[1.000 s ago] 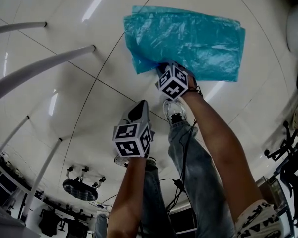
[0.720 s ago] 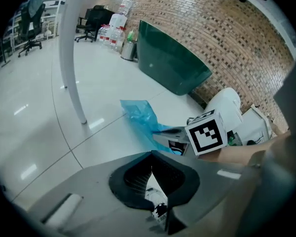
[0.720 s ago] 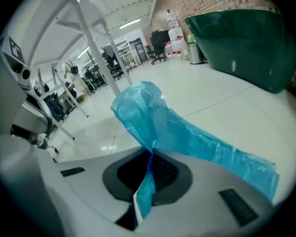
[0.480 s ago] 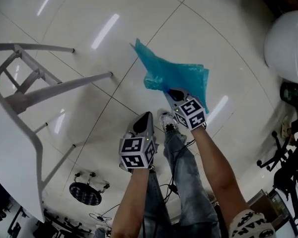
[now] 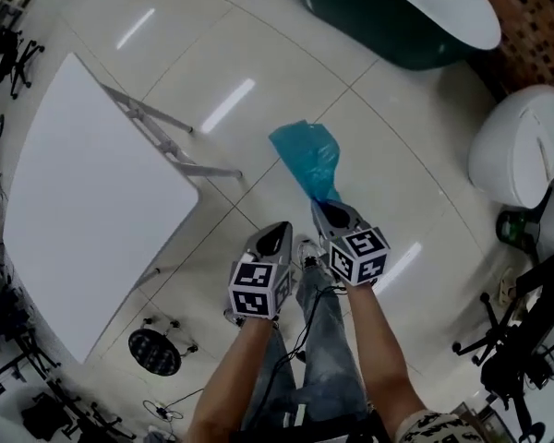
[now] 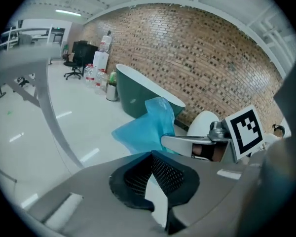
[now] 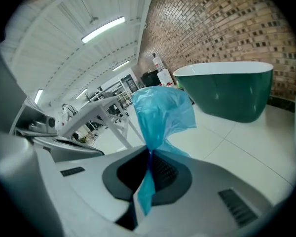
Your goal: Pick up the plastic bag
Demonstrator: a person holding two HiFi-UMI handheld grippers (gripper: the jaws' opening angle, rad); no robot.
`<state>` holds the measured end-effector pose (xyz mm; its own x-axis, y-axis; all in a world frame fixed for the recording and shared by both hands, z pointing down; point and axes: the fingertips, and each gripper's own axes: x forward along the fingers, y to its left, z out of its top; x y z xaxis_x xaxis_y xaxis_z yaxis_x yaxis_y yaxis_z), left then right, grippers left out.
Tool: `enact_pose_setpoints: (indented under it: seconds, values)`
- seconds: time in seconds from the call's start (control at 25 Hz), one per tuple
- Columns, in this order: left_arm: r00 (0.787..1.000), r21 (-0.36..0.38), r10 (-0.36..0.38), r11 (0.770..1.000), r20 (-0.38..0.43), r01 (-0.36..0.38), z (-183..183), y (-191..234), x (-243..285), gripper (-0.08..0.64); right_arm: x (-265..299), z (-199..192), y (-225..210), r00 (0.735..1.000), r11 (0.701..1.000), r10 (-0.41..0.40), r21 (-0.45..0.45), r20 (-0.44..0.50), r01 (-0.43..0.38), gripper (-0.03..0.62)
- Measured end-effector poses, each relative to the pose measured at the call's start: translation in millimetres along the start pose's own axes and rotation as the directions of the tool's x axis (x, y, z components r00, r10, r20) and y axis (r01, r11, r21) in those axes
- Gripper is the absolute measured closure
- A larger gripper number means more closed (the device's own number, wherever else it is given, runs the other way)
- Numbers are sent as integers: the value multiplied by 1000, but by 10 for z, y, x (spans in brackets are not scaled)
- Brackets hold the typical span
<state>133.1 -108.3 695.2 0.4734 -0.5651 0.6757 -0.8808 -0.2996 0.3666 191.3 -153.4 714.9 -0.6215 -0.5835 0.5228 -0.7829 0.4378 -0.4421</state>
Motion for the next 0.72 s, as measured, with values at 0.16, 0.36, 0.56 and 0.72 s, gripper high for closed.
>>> enact_pose_setpoints:
  seconds: [0.16, 0.36, 0.56, 0.72]
  values:
    - [997, 9, 8, 1000, 72, -9, 448, -151, -604, 560, -486, 667, 522, 998, 999, 31, -33, 47, -29, 588]
    - [978, 9, 68, 997, 199, -71, 1024, -102, -1441, 560, -969, 1564, 1108, 983, 991, 121, -78, 140, -110, 588]
    - [914, -94, 221, 975, 340, -201, 1400, 251, -2472, 560, -1258, 2364, 1801, 952, 972, 203, -161, 228, -169, 588]
    - [850, -187, 339, 940, 404, -286, 1295, 559, -3334, 560, -1378, 2591, 2489, 932, 947, 266, -247, 245, -206, 586]
